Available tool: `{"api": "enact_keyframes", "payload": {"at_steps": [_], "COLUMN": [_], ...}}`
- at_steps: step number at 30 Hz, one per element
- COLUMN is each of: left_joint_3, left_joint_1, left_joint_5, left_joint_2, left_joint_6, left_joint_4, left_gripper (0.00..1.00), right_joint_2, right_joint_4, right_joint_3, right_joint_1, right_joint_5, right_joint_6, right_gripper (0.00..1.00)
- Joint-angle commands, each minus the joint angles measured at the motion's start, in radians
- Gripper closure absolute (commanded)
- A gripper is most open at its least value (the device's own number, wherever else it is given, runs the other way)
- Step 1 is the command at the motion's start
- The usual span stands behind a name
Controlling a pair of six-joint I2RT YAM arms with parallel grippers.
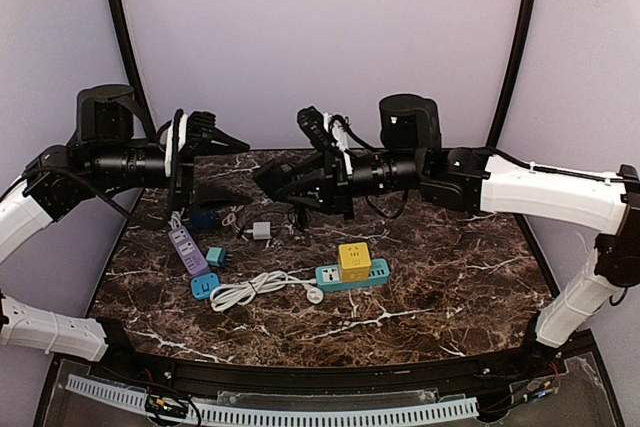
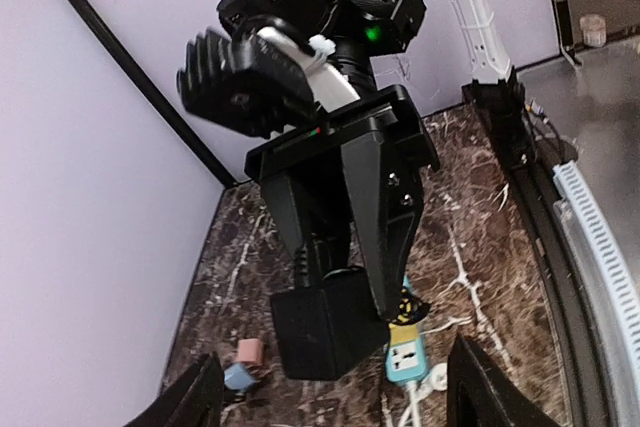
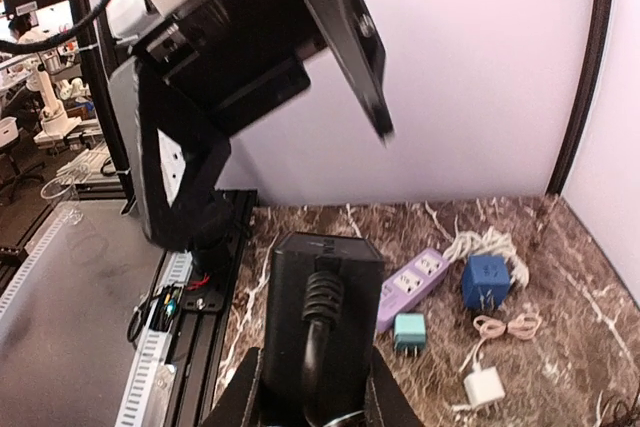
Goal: Insert the plug
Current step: Pick up the plug from the center of the board.
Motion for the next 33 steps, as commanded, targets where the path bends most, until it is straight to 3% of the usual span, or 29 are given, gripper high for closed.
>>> {"api": "enact_keyframes", "payload": {"at_steps": [1,4,10,12,14,15,16,18,19,22,24,29,33], "left_joint_3": [0.058,0.097,0.113,0.109,0.112,0.112,0.115,0.119,0.121,0.137,0.144,0.201,0.236], "left_joint_1": [-0.003,-0.003,-0.003,-0.004,-0.005,-0.005,-0.006,-0.005,-0.005,-0.007,-0.006,-0.009,-0.032], "left_joint_5": [0.084,0.053,0.037,0.061,0.077,0.077,0.077,0.075,0.07,0.03,-0.02,-0.154,-0.237], "left_joint_2": [0.051,0.082,0.116,0.12,0.123,0.124,0.125,0.123,0.121,0.118,0.117,0.16,0.199], "left_joint_6": [-0.415,-0.442,-0.346,-0.336,-0.328,-0.325,-0.313,-0.289,-0.281,-0.213,-0.157,-0.12,-0.075], "left_joint_4": [-0.007,0.015,-0.014,-0.014,-0.011,-0.013,-0.017,-0.024,-0.026,-0.065,-0.101,-0.199,-0.28], "left_gripper": [0.31,0.31,0.49,0.61,0.85,0.92,0.98,0.99,0.99,0.99,0.99,0.99,0.99], "right_joint_2": [-0.02,-0.017,-0.024,-0.022,-0.02,-0.019,-0.02,-0.023,-0.025,-0.043,-0.065,-0.084,-0.036], "right_joint_4": [0.21,0.228,0.256,0.251,0.237,0.233,0.232,0.223,0.204,0.088,-0.026,-0.303,-0.422], "right_joint_3": [-0.018,-0.021,-0.024,-0.022,-0.017,-0.017,-0.018,-0.022,-0.023,-0.006,0.013,0.083,0.176], "right_joint_1": [0.023,0.028,0.035,0.037,0.038,0.038,0.038,0.038,0.04,0.039,0.04,0.047,0.049], "right_joint_5": [0.06,0.04,0.032,0.03,0.033,0.035,0.036,0.048,0.063,0.127,0.184,0.324,0.34], "right_joint_6": [-0.038,-0.041,-0.044,-0.047,-0.048,-0.048,-0.047,-0.05,-0.056,-0.105,-0.153,-0.275,-0.313], "right_gripper": [1.0,1.0,1.0,1.0,1.0,1.0,1.0,1.0,0.98,0.58,0.42,0.34,0.34]}}
